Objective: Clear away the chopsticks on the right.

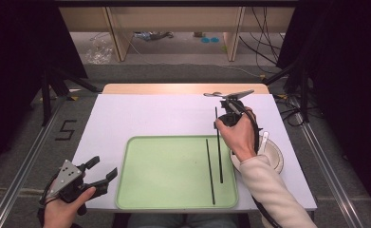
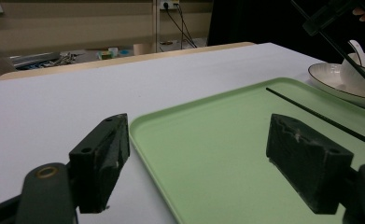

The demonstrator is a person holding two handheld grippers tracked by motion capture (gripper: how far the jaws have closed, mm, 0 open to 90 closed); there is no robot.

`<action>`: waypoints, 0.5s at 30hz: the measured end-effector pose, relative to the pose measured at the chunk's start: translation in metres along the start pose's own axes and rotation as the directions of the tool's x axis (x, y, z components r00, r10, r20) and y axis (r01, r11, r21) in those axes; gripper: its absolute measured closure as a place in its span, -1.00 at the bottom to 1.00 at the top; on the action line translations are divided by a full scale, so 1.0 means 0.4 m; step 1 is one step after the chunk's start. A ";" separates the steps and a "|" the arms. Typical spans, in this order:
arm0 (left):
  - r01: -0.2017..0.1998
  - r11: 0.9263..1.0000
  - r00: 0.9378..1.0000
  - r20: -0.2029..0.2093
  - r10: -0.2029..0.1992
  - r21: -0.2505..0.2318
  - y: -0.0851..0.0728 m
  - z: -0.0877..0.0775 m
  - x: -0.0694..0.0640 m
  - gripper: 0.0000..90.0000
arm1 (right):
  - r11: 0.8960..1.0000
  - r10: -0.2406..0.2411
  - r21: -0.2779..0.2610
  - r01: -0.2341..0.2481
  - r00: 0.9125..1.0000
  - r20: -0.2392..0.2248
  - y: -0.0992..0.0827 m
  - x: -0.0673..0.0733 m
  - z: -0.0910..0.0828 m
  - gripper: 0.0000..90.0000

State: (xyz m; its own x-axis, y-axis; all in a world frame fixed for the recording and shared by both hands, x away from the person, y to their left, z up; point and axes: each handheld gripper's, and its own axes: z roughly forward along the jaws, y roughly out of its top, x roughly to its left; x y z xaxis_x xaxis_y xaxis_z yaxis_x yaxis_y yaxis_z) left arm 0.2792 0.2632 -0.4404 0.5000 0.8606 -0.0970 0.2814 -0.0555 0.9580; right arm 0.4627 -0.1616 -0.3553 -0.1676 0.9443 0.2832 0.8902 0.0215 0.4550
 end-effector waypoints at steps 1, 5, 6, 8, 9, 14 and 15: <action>0.000 1.000 1.000 0.000 0.000 0.000 0.000 0.000 0.000 -0.52 | 1.000 0.011 0.007 -0.011 1.000 0.003 0.000 0.002 0.002 0.95; 0.000 1.000 1.000 0.000 0.000 0.001 0.000 0.000 0.001 -0.52 | 1.000 0.010 0.026 -0.010 1.000 0.007 -0.001 0.001 0.008 0.95; 0.000 1.000 1.000 0.000 0.000 0.001 0.000 0.000 0.000 -0.52 | 0.999 0.014 0.031 -0.014 1.000 0.006 -0.001 0.001 0.009 0.95; 0.000 1.000 1.000 0.000 0.000 0.000 0.000 0.000 0.000 -0.52 | 0.999 0.027 0.045 -0.028 1.000 0.010 -0.001 0.002 0.012 0.95; 0.000 1.000 1.000 0.000 0.000 0.000 0.000 0.000 0.000 -0.52 | 0.998 0.037 0.045 -0.037 0.999 0.011 -0.001 0.002 0.013 0.95; 0.000 1.000 1.000 0.000 0.000 0.000 0.000 0.000 0.000 -0.52 | 0.996 0.052 0.068 -0.053 0.999 0.015 -0.002 0.002 0.021 0.95; 0.000 1.000 1.000 0.000 0.000 0.000 0.000 0.000 0.000 -0.52 | 0.998 0.026 0.051 -0.027 1.000 0.017 -0.002 -0.002 0.025 0.95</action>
State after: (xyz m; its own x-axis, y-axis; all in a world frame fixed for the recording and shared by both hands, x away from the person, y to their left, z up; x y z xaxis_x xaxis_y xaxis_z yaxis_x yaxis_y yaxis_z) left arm 0.2792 0.2633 -0.4404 0.4998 0.8607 -0.0968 0.2813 -0.0556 0.9580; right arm 0.4663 -0.1591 -0.3646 -0.1368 0.9499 0.2809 0.9150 0.0125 0.4033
